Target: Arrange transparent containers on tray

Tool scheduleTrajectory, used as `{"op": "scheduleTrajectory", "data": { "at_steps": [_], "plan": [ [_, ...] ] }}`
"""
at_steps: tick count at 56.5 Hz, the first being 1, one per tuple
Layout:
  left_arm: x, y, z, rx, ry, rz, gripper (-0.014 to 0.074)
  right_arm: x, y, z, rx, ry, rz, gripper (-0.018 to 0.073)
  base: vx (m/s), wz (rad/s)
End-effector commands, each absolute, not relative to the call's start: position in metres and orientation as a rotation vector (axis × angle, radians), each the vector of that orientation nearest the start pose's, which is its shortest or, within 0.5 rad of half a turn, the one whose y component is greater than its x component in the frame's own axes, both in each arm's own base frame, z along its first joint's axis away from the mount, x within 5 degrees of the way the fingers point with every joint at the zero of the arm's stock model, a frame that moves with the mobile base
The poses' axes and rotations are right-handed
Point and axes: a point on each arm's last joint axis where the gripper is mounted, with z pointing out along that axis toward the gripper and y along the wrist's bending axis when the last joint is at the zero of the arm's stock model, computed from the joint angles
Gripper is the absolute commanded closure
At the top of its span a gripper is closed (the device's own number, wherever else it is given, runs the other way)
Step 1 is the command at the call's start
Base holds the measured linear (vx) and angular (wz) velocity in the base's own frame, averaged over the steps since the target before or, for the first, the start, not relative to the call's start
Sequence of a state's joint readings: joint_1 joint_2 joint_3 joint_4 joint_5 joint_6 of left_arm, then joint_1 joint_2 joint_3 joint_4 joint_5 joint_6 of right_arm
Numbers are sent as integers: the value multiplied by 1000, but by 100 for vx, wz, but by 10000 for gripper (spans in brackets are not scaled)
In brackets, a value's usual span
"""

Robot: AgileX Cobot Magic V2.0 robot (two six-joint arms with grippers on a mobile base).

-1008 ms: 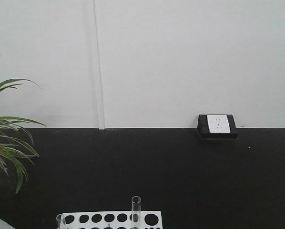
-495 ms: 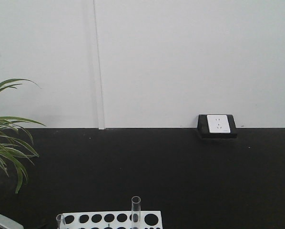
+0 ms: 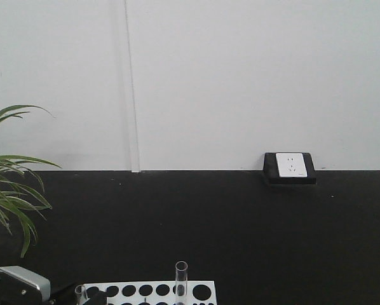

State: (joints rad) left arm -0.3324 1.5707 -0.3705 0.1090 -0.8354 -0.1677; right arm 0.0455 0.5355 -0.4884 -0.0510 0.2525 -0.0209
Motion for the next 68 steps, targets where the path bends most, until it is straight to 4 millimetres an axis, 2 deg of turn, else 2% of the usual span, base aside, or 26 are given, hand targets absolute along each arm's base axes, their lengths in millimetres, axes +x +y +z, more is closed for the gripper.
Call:
{"op": "scheduleTrajectory", "data": {
  "at_steps": [1, 14, 40, 54, 68],
  "plan": [
    [246, -94, 180, 253, 1738, -397, 163, 117, 4, 330, -98, 1678, -39, 241, 0, 0],
    [246, -94, 179, 252, 1725, -401, 211, 117, 4, 330, -98, 1678, -39, 241, 0, 0],
    [245, -94, 183, 253, 1710, -403, 440, 117, 4, 330, -96, 1678, -36, 242, 0, 0],
    [245, -94, 219, 244, 1607, -407, 461, 117, 4, 330, -96, 1678, -36, 242, 0, 0],
    [239, -90, 282, 235, 1502, -395, 461, 118, 4, 331, -95, 1667, -35, 242, 0, 0]
  ]
}}
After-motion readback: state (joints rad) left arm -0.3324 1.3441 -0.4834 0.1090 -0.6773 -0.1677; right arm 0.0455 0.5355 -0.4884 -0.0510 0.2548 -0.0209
